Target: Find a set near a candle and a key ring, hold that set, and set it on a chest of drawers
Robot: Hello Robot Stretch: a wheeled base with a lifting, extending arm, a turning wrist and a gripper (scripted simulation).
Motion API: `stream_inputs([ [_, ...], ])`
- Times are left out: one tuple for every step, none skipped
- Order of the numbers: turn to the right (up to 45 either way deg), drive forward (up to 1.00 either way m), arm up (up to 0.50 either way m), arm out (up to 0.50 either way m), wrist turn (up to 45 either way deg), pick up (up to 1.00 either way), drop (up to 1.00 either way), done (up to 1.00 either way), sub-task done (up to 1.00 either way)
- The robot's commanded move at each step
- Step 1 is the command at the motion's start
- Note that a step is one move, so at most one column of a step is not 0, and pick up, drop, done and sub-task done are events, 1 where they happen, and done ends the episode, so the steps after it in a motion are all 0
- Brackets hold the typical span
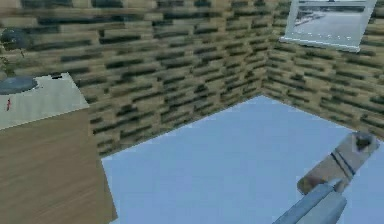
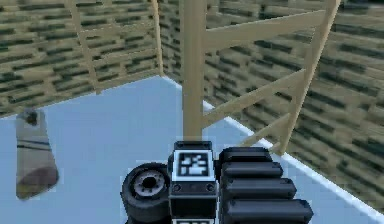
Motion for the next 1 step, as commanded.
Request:
stream_inputs([
  [0.0,1.00,0.00,0.00,0.0,0.00,0.00,0.00,0.00],
])
